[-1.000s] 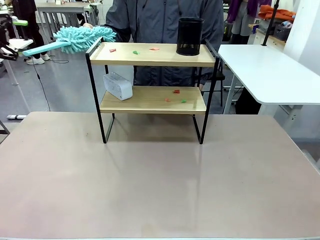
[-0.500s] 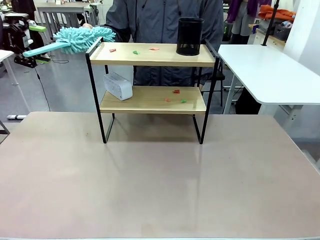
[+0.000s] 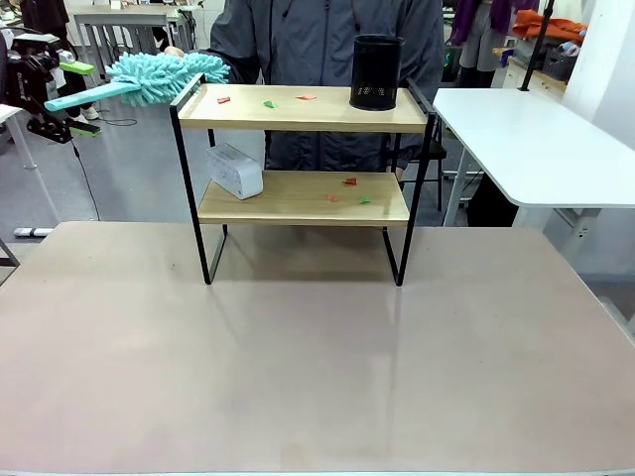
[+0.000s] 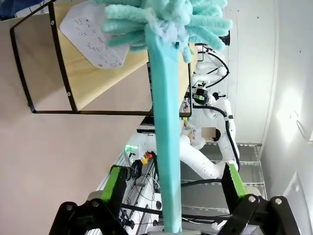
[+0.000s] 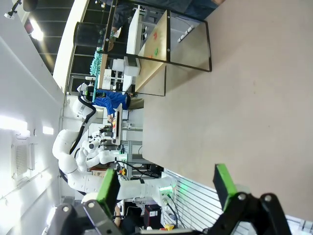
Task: Clean the shelf.
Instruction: Pick up the Duster from the human.
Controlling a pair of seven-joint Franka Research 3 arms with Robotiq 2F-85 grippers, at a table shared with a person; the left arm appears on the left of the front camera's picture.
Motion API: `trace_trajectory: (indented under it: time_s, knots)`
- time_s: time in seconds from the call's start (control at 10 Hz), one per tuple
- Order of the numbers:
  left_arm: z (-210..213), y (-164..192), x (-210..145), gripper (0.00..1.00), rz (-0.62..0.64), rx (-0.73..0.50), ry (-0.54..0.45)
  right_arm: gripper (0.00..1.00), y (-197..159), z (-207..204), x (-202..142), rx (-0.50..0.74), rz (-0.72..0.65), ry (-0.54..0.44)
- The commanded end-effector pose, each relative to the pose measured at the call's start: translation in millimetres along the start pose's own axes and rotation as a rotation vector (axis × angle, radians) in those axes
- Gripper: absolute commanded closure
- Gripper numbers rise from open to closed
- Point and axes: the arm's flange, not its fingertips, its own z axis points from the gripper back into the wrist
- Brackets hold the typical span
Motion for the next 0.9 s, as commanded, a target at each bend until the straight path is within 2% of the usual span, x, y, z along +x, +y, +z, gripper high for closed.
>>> trace_trajectory:
  time_s: [0.0,0.5,0.6,0.7,0.8]
  knots:
    - [0.9,-1.7,2.1,0.00,-0.009,-0.016,-0.023,0.00,0.2,0.6,1.1,0.015,0.028,-0.004]
    - [-0.4,-1.8,4.9,0.00,-0.019,-0.038,-0.102,0.00,0.2,0.6,1.1,0.015,0.028,-0.004]
    - [-0.6,-2.0,4.8,0.58,-0.025,-0.049,-0.111,0.00,0.2,0.6,1.1,0.015,0.028,-0.004]
    - [-0.7,-2.8,5.0,0.58,-0.025,-0.049,-0.108,0.00,0.2,0.6,1.1,0.015,0.028,-0.004]
    - [-0.7,-3.1,5.3,1.00,-0.032,-0.051,-0.121,0.00,0.2,0.6,1.1,0.015,0.028,-0.004]
